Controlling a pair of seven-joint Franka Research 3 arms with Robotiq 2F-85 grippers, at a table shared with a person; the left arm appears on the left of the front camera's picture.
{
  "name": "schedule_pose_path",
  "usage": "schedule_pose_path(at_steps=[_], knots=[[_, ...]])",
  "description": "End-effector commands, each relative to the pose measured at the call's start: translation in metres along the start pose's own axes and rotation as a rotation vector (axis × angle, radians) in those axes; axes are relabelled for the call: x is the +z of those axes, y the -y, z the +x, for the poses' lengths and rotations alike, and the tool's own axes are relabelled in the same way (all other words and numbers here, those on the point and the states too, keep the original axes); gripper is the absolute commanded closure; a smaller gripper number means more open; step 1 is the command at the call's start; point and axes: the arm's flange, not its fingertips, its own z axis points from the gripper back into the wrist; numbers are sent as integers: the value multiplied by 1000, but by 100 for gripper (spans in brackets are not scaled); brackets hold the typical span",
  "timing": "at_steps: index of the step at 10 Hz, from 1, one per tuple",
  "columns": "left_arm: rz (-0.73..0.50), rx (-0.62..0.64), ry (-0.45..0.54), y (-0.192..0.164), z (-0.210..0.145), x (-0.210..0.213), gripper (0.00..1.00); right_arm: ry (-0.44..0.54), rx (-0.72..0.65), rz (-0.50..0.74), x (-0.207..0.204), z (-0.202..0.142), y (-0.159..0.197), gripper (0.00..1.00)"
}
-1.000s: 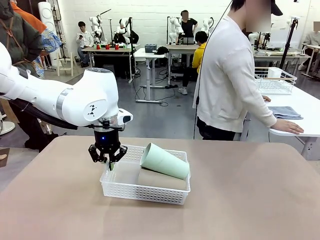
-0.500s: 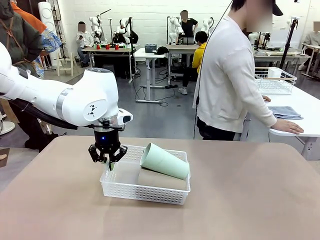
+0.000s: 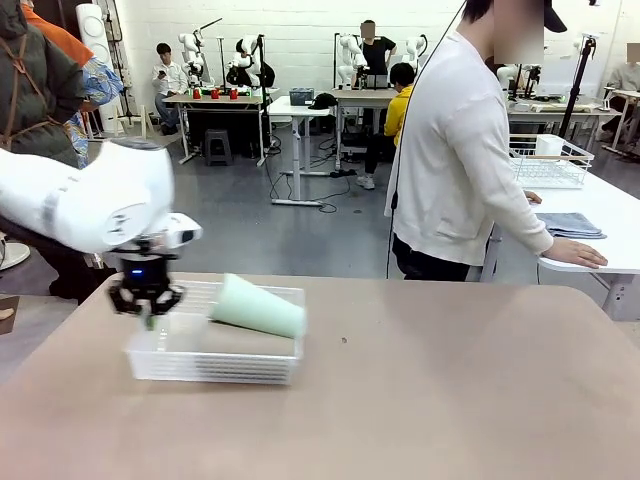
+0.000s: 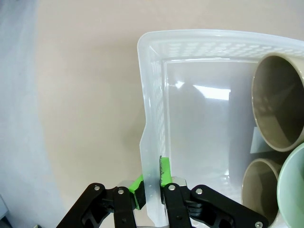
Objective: Clean and organize the cups into the basket.
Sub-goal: Move the Organizing basket back to the left side of the table.
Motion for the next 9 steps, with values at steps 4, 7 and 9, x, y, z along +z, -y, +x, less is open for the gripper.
schedule_pose_path(at_steps=[4,7,9], knots=[[64,44,-21,-116,12,-46,96,-4,7,1,-3,-4,-1,0],[3,32,58,-140,2,-39,85,-4,7,1,-3,-4,-1,0],[10,7,64,-138,2,-36,26,-4,7,1,-3,-4,-1,0]])
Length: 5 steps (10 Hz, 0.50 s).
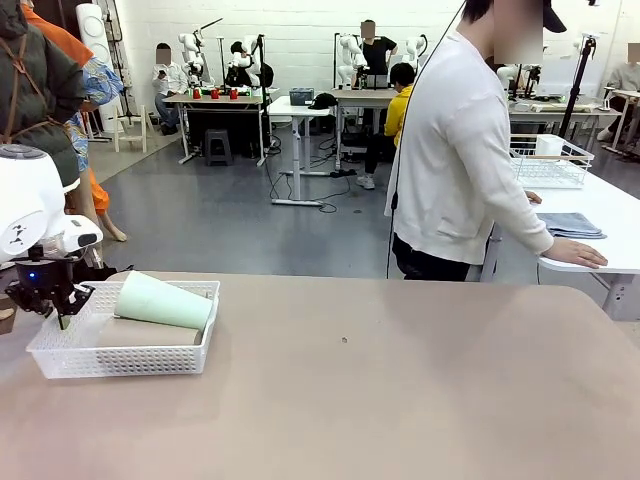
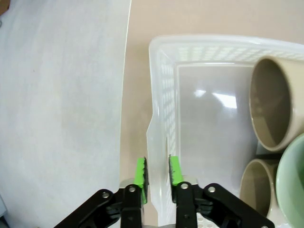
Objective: Clean and organize the cups into the basket.
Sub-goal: Move the Organizing basket back to the left side of the table.
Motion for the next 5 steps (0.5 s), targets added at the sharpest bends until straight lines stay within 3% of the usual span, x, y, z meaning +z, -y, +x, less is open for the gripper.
schedule_pose_path(at_steps=[1,4,5], knots=[[-7,-28,13,0,-4,-3,0,-4,7,1,-3,-4,-1,0],[3,-20,6,6,-3,-2,4,-4,7,1,-3,-4,-1,0],[2,-18,7,6,-3,-2,0,-4,7,1,-3,-4,-1,0]])
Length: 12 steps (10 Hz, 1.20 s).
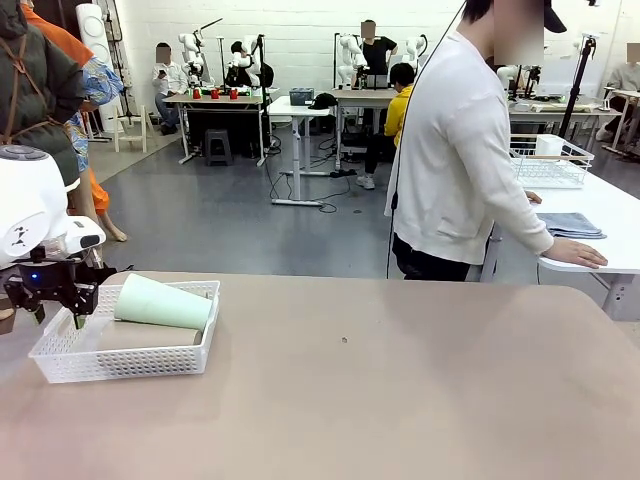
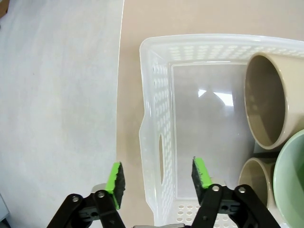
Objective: Clean and organize the cups into the basket.
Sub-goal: Move the Organizing basket back to the left side of the table.
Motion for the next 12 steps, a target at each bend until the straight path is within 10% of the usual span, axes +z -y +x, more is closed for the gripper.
schedule_pose_path(at_steps=[1,7,9,12], knots=[[12,7,1,3,-2,-1,0,-4,7,1,-3,-4,-1,0],[-62,2,33,4,-16,14,0,-4,7,1,-3,-4,-1,0],[-268,-8,218,4,-73,67,0,-4,7,1,-3,-4,-1,0],[-183,46,337,-2,-135,106,0,-4,7,1,-3,-4,-1,0]])
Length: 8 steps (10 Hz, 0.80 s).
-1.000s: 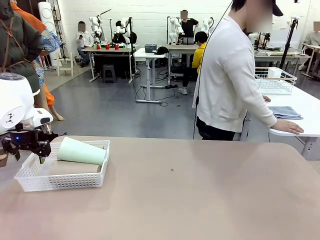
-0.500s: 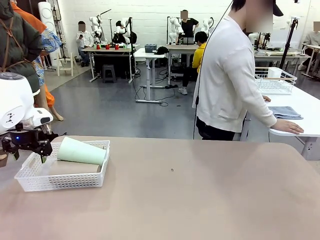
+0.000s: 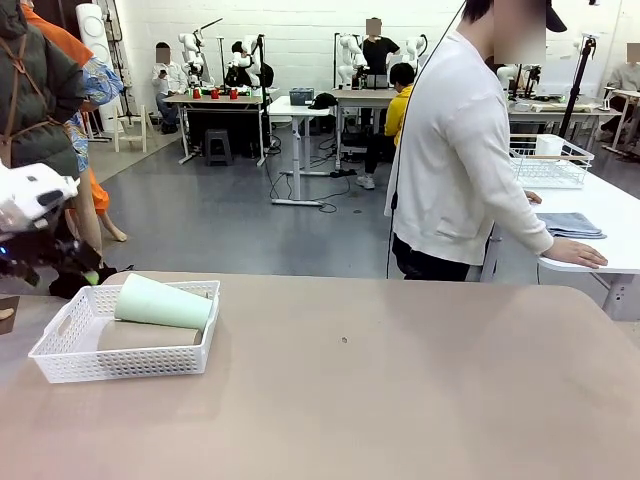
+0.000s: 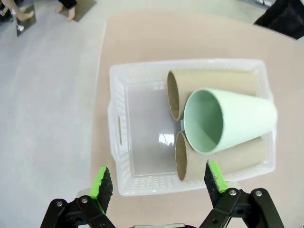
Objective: Clean and organize the cups into the basket.
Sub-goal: Move the Organizing basket back to the left side of the table.
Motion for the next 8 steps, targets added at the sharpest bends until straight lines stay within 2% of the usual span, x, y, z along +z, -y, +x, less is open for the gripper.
schedule_pose_path(at_steps=[1,3,4,8], knots=[[63,1,14,-3,-72,10,0,-2,6,1,-2,-4,-1,0],[93,-28,-8,16,-78,16,0,-2,6,1,-2,-4,-1,0],[28,-3,30,-3,-3,32,0,-2,6,1,-2,-4,-1,0],[28,-3,30,-3,-3,32,0,-2,6,1,-2,-4,-1,0]])
